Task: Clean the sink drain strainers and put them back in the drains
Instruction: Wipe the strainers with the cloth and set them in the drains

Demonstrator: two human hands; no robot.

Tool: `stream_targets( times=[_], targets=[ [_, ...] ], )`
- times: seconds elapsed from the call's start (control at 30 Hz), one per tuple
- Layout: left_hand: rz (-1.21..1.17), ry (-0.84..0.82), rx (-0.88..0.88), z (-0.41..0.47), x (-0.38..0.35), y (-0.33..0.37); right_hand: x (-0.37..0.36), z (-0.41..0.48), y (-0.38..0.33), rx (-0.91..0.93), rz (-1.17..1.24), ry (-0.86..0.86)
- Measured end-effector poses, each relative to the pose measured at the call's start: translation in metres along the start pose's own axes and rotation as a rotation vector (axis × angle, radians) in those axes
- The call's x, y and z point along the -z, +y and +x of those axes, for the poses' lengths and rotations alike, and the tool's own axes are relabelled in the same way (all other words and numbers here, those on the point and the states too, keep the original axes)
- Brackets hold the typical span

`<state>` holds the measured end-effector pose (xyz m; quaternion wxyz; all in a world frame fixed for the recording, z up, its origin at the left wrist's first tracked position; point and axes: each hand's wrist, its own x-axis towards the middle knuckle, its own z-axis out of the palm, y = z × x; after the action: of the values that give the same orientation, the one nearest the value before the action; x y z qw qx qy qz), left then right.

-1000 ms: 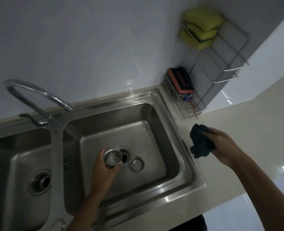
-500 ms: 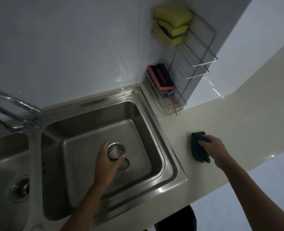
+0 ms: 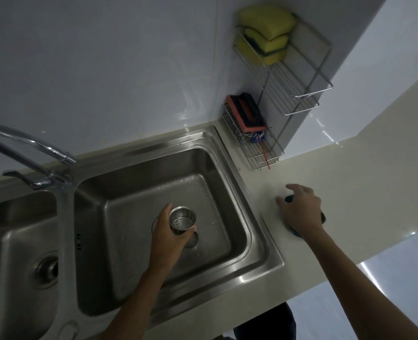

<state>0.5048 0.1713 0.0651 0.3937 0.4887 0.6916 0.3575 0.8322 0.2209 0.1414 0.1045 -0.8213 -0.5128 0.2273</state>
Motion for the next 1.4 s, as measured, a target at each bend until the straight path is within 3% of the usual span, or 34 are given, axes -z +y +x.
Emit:
stream_targets(
  times=[0.2, 0.27, 0.4, 0.6, 0.9, 1.03, 1.13, 1.23, 1.4],
  targets=[
    [0.028, 0.018, -0.001, -0.007, 0.042, -0.003, -0.051, -0.064, -0.116, 0.46, -0.011, 0.035],
    [0.013, 0.018, -0.011, -0.009, 0.063, -0.005, -0.075, -0.089, -0.153, 0.574, 0.025, -0.033],
    [0.0, 0.049, -0.023, -0.018, 0.116, -0.016, -0.125, -0.142, -0.214, 0.657, 0.063, -0.259],
    [0.044, 0.171, -0.089, -0.037, 0.201, -0.052, -0.179, -0.201, -0.285, 0.766, -0.006, -0.378],
    [0.064, 0.289, 0.008, -0.052, 0.305, -0.128, -0.255, -0.263, -0.378, 0.865, -0.018, -0.483],
    [0.512, 0.331, 0.022, -0.05, 0.356, -0.17, -0.306, -0.273, -0.42, 0.893, -0.07, -0.481],
    [0.824, 0.226, 0.03, -0.056, 0.392, -0.208, -0.352, -0.274, -0.443, 0.919, -0.161, -0.475],
    [0.954, 0.036, 0.021, -0.057, 0.416, -0.242, -0.403, -0.27, -0.454, 0.982, -0.255, -0.45],
    [1.039, -0.054, -0.091, -0.058, 0.421, -0.272, -0.473, -0.267, -0.438, 1.03, -0.424, -0.419]
  ],
)
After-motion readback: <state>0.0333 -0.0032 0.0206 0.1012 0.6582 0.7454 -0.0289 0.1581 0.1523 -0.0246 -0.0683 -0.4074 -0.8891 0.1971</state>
